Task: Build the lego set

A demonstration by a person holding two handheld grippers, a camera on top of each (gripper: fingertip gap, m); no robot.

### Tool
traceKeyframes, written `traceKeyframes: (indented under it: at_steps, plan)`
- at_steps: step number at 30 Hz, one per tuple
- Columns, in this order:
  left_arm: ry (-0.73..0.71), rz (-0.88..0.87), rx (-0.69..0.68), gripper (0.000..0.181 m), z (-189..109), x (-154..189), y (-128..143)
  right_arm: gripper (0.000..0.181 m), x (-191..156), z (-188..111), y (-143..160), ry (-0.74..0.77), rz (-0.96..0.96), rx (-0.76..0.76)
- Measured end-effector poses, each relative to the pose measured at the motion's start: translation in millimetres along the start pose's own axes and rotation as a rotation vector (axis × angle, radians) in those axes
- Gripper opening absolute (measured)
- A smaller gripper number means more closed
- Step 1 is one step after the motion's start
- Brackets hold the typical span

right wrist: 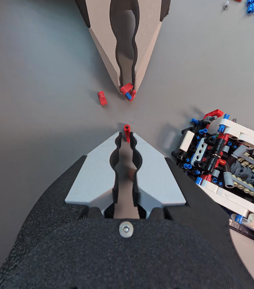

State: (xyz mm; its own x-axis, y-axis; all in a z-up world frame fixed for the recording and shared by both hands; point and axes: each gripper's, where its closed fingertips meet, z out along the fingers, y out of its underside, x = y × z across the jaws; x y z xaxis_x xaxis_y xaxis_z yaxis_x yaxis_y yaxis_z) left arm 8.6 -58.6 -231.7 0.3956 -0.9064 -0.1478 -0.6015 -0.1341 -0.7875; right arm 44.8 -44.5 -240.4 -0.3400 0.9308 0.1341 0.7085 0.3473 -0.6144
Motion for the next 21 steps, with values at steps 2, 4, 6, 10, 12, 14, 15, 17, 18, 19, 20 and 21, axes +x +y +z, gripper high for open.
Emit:
traceKeyframes:
  at_steps: [2,4,6,10,12,14,15,17,18,19,20,21]
  plan:
    - [0.016,0.007,-0.001,0.009,1,3,1,0.01,-1,-1,-1,-0.009,0.005,0.01]
    - [0.027,0.021,-0.007,0.009,2,6,2,0.011,-1,-2,-1,-0.015,-0.003,0.023]
    - [0.033,0.057,-0.017,0.008,4,9,3,0.012,-2,-3,-3,-0.024,-0.018,0.039]
    - [0.089,0.08,-0.027,0.009,7,13,3,0.014,-1,0,-1,-0.047,-0.071,0.011]
    - [0.121,0.082,-0.025,0.009,7,12,3,0.014,1,1,0,-0.064,-0.076,-0.005]
    - [0.129,0.087,-0.024,0.009,7,10,3,0.013,2,2,-1,-0.081,-0.072,-0.01]
    - [0.123,0.085,-0.024,0.01,6,8,4,0.013,3,2,-1,-0.088,-0.07,-0.01]
    - [0.113,0.072,-0.026,0.012,4,5,6,0.012,4,3,-2,-0.097,-0.063,-0.011]
    - [0.111,0.061,-0.024,0.015,2,4,6,0.011,4,4,-2,-0.099,-0.059,-0.011]
    - [0.11,0.047,-0.017,0.018,-1,3,6,0.011,4,4,-3,-0.103,-0.055,-0.01]
    - [0.107,0.025,-0.005,0.019,-4,2,4,0.01,4,5,-3,-0.108,-0.051,-0.008]
    - [0.106,-0.007,0.007,0.02,-7,1,3,0.01,4,5,-3,-0.112,-0.046,-0.007]
